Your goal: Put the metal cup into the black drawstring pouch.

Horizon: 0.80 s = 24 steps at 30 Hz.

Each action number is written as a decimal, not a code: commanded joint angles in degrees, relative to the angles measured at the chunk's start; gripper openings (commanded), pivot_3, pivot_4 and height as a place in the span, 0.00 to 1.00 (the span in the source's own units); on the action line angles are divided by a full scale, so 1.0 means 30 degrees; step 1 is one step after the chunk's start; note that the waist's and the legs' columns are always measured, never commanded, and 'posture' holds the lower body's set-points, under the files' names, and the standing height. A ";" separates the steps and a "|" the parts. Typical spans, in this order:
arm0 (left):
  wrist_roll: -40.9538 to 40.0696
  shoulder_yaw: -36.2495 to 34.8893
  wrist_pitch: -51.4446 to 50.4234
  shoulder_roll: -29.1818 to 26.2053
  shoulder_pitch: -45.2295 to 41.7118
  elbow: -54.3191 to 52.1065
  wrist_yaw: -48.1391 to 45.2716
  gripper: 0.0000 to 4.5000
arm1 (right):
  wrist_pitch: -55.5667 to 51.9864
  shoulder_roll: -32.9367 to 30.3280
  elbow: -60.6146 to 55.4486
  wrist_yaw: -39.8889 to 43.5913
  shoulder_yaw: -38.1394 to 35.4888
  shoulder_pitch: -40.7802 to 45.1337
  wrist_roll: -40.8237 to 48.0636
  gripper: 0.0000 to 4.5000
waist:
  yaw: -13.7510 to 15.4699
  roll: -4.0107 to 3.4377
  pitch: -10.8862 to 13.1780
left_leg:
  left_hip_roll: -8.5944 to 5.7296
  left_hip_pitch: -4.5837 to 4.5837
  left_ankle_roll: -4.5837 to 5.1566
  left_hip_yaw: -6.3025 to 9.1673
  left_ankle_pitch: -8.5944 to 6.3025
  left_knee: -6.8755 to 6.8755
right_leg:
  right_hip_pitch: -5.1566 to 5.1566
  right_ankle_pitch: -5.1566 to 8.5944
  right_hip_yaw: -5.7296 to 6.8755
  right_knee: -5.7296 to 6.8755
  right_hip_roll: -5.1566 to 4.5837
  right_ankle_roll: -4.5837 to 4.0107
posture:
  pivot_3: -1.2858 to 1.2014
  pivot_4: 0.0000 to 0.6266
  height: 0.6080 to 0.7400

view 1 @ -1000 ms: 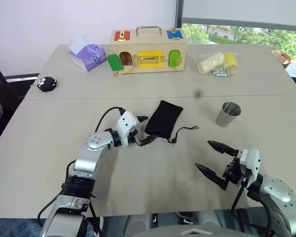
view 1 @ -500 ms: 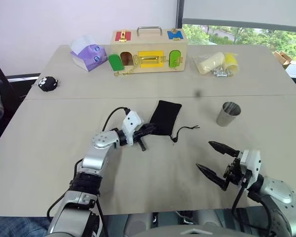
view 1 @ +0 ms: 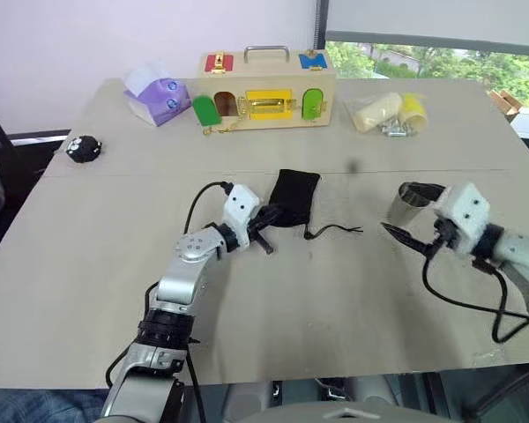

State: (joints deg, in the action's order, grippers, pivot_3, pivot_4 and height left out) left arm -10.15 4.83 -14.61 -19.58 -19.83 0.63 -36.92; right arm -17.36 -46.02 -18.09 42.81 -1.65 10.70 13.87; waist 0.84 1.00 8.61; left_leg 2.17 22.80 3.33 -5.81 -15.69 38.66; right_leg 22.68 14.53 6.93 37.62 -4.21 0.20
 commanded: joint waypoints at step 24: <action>-0.1906 -0.0517 -0.5597 0.1888 -0.2273 -0.2744 0.2589 0.00 | -0.4937 0.3223 -0.3615 0.0141 0.1790 0.2064 0.1372 0.01 | -0.0018 0.0014 0.0020 | 0.0017 -0.0011 -0.0045 0.0023 0.0026 0.0009 | 0.0000 0.0002 0.0007 0.0040 0.0019 0.0002 | 0.52 0.24 1.00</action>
State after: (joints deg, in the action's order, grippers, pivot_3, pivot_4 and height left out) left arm -14.81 4.52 -29.47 -13.89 -25.79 -5.23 -29.80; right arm -29.67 -37.05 -24.45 44.24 3.86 15.75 15.07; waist 0.79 1.04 8.67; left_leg 2.22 22.76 3.18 -5.71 -15.61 38.67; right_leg 22.68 14.54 6.96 37.74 -4.15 0.21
